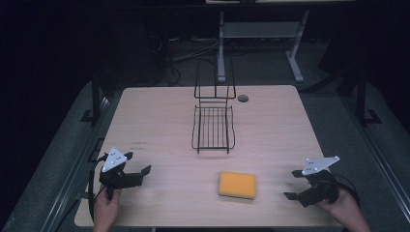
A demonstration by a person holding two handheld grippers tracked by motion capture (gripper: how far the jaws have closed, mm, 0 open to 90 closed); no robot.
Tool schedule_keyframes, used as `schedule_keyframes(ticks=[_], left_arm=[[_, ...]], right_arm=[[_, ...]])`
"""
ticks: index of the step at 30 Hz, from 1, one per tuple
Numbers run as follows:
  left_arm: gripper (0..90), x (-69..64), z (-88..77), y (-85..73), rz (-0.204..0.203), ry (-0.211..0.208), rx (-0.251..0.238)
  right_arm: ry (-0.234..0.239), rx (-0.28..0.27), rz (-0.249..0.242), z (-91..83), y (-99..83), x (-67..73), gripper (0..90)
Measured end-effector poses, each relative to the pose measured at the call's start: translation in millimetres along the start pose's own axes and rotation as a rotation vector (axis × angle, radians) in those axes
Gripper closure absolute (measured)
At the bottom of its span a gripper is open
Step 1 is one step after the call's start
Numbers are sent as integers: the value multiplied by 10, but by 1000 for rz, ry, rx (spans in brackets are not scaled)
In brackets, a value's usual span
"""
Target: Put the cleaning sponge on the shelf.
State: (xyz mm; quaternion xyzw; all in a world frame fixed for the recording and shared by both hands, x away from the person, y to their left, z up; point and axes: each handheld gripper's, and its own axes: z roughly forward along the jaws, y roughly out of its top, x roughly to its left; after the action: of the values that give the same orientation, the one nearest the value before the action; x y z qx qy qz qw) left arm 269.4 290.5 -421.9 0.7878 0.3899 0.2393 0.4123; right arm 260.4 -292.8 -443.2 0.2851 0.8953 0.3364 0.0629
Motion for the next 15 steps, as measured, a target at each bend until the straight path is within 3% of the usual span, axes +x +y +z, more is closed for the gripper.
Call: schedule_keyframes(ticks=[2,8,15], left_arm=[[153,0,5,7,-1,15,1],[153,11,14,-18,3,1,17],[153,-7,4,-23,19,10,19]], right_arm=[[-4,0,-7,-5,14,6,146],[6,-1,1,-7,17,1,146],[24,-2,-23,6,83,48,146]])
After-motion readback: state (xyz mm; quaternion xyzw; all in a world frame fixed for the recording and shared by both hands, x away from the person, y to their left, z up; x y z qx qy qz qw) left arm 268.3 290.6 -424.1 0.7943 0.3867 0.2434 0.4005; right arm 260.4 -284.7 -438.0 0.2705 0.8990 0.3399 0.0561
